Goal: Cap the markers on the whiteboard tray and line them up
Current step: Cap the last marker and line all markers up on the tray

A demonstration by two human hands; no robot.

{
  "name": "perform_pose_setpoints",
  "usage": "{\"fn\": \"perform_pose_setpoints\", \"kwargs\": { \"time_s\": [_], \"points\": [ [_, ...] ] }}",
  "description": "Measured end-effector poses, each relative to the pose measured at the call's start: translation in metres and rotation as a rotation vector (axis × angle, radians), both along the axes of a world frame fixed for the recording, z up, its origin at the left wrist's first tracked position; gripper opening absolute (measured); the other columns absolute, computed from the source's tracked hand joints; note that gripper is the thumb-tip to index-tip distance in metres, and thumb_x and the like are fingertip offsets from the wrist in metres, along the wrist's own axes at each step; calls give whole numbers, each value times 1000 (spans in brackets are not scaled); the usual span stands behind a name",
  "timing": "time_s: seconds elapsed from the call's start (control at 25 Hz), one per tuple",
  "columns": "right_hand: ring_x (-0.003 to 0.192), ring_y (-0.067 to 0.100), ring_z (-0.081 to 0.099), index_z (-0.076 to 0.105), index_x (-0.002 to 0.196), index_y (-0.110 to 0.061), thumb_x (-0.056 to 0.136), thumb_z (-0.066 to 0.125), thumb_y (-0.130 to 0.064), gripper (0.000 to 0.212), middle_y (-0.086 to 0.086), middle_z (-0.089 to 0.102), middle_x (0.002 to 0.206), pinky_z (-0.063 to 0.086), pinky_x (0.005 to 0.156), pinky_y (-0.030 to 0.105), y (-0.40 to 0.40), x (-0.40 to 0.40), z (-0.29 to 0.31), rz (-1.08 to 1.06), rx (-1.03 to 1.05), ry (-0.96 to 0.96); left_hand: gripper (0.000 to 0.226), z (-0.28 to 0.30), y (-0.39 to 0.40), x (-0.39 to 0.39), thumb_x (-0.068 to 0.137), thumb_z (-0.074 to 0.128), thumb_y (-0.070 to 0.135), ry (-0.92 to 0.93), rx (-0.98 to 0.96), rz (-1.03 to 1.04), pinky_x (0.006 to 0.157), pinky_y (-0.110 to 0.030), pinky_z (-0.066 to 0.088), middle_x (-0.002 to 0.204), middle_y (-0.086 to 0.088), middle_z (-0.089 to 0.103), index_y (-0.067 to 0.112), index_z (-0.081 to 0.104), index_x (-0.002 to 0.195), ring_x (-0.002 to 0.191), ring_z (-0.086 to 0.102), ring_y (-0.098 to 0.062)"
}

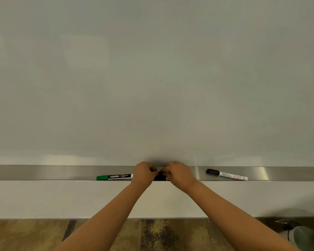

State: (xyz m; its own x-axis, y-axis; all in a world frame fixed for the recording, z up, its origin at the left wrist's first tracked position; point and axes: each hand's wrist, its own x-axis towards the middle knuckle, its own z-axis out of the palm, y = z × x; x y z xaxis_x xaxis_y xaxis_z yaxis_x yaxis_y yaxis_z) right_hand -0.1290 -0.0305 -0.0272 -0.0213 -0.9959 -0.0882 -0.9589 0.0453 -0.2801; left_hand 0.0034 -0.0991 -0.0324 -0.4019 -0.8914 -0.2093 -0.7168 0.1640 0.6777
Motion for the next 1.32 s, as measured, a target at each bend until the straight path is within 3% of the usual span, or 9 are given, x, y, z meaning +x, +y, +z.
{"fn": "perform_pose_setpoints", "kwargs": {
  "time_s": [0.16,0.28,0.36,0.44,0.72,1.32],
  "points": [
    [104,26,56,61,119,-19,94,44,-20,30,8,67,109,50,80,38,6,-1,-6,-58,-54,-110,24,-2,1,2,82,62,10,6,2,6,77,-21,42,110,-13,70,4,69,105,99,63,-24],
    [107,29,56,65,113,-10,91,47,-8,29,12,66,113,46,89,34,22,-18,-8,-322,-213,-235,24,-2,0,3,84,62,12,21,-2,21,80,-20,42,111,-12,70,4,68,106,101,63,-24],
    [100,33,59,69,102,-5,85,48,3,29,18,66,106,46,84,34,35,-35,-9,-523,-249,-265,23,-1,0,4,85,59,11,17,-6,28,80,-21,44,110,-13,70,3,69,105,100,64,-25],
    [96,37,59,69,97,-2,81,45,9,31,21,64,103,44,77,33,39,-44,-8,-593,-166,-270,23,-1,0,3,86,56,9,7,-15,21,79,-21,43,110,-14,70,2,69,104,100,64,-26],
    [102,34,60,68,106,-4,81,44,9,37,20,66,111,47,86,35,32,-43,-9,-600,-36,-234,24,0,1,-2,88,52,7,-25,-24,10,84,-26,48,110,-15,71,2,70,103,100,64,-28],
    [99,33,60,66,107,-6,82,45,5,34,18,64,109,46,83,35,46,-51,-2,-598,-50,-153,23,1,9,-14,86,52,6,-9,-37,-24,80,-27,48,104,-16,72,1,71,99,95,65,-28]
  ]
}}
